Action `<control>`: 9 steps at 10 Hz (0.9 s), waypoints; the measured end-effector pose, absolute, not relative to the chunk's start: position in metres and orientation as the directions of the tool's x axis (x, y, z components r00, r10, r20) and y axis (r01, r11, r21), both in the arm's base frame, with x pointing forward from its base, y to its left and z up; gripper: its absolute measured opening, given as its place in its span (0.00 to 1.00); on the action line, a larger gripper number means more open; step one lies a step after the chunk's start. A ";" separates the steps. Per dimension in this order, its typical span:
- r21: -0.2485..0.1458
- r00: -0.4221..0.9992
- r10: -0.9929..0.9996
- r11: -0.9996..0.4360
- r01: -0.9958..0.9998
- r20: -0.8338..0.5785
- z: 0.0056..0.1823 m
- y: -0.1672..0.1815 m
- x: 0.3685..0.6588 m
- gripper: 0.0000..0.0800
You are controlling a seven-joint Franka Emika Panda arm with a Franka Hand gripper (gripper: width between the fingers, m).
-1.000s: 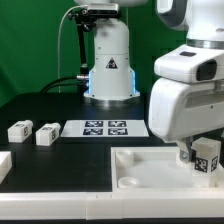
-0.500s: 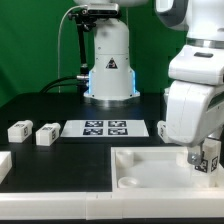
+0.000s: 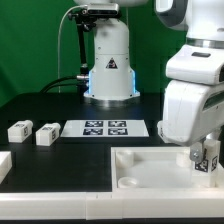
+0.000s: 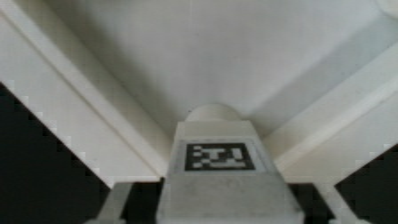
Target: Assemble one leg
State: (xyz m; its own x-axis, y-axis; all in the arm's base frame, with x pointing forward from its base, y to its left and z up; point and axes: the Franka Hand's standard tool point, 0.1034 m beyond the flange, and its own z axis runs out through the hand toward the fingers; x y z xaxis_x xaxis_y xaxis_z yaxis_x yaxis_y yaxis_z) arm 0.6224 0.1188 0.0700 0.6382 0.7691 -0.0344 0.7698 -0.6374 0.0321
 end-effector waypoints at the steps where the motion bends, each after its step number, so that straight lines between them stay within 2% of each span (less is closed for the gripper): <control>1: 0.032 0.744 0.668 -0.743 0.668 -0.023 0.071 0.117 0.622 0.36; 3: 0.029 0.916 0.402 -0.915 0.402 -0.014 0.070 0.119 0.620 0.36; 5: 0.031 0.988 0.155 -0.987 0.155 -0.006 0.070 0.120 0.620 0.36; 7: 0.021 0.993 -0.116 -0.993 -0.116 0.000 0.070 0.125 0.619 0.37; 9: 0.024 0.924 -0.383 -0.923 -0.383 0.012 0.070 0.127 0.619 0.37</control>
Offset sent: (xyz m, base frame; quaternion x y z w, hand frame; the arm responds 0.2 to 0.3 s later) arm -0.0029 -0.0023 -0.0010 -0.0046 -0.0161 0.3521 0.9358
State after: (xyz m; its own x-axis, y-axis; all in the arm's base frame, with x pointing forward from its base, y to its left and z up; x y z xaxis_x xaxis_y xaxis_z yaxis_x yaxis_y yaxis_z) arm 0.6188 0.1275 0.0704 0.9237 -0.3828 0.0123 -0.3830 -0.9234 0.0236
